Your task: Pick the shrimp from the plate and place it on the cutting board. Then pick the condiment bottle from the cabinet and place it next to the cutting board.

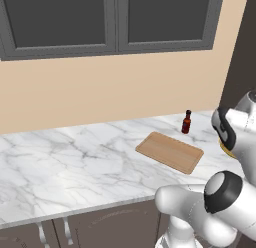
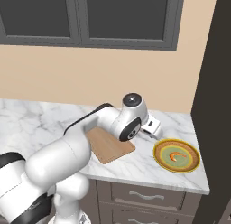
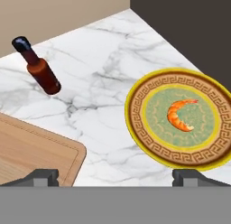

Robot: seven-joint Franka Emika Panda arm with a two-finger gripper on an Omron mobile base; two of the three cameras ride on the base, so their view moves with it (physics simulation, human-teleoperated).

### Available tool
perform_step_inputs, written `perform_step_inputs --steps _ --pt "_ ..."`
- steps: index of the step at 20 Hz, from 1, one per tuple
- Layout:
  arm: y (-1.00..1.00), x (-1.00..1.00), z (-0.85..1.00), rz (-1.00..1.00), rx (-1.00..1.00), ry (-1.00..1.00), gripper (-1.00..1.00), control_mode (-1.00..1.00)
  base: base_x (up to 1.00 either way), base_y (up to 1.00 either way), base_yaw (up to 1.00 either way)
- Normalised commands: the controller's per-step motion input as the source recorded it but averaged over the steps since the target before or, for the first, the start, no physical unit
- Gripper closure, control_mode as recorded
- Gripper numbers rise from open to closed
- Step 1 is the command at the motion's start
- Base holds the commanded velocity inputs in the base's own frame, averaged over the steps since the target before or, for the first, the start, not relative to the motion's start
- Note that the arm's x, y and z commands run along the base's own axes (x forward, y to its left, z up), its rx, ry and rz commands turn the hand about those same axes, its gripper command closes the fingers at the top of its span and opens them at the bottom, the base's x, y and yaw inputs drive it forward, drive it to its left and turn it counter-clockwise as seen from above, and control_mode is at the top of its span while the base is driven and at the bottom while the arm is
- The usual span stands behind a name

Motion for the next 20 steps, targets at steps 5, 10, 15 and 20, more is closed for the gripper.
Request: perform_step_inputs --steps 5,10,15,20 --pt "-0.27 -0.08 -0.09 0.00 0.00 0.00 -1.00 -1.00 0.00 0.00 0.00" --pt "-0.14 -0.01 0.00 0.00 0.00 0.00 -1.00 -1.00 0.00 0.00 0.00" --pt "-0.14 -0.14 -0.07 0.00 0.00 0.00 -1.00 -1.00 0.00 0.00 0.00" --pt "-0.14 -0.17 -0.16 0.00 0.01 0.00 -1.00 -1.00 0.00 0.00 0.00"
